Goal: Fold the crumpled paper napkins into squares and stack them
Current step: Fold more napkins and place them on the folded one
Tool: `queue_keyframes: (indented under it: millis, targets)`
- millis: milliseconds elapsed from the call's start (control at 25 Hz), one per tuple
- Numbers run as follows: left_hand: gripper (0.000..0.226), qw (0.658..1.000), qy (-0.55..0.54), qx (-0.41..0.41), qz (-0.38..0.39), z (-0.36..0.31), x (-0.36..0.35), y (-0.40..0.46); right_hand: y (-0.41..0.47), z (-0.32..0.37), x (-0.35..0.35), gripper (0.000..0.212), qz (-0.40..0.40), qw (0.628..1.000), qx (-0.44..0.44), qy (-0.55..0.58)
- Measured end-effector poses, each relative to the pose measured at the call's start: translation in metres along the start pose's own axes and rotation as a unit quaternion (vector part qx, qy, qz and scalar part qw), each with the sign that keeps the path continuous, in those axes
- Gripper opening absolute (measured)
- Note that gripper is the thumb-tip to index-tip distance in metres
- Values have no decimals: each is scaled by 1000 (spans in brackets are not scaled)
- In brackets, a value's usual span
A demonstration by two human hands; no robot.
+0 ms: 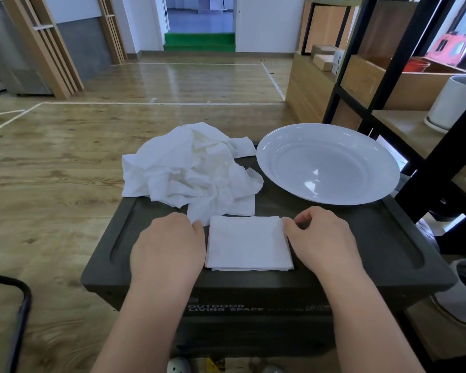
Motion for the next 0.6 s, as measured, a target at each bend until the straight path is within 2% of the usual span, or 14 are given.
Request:
queue_keyframes:
  millis: [120, 360, 520, 560, 600]
  targets:
    - [42, 999, 17, -13, 40, -13, -10, -9, -1, 3, -3, 20, 10, 1000, 2, -8]
    - [38, 997, 44, -27, 52, -19, -13, -8, -2, 6, -4, 15, 12, 1000, 14, 5]
    - [29, 984, -33, -52, 165, -8, -17, 5, -4, 13, -3, 12, 5, 1000, 24, 14]
    - [28, 984, -66, -47, 158, 0, -8, 15, -5, 16, -3, 12, 4, 999, 24, 23]
    - [27, 987, -105, -39, 113, 9, 6, 28, -5, 19, -3, 13, 9, 999, 24, 27]
Point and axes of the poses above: each hand's wrist, its own y-axis towards the middle knuckle, its own x-axis out of the back of the hand, z = x × y, the point moved 9 cm from there along y, towards the middle knuckle, and after that the axes turned 5 degrees about z, right-handed, at the moved point
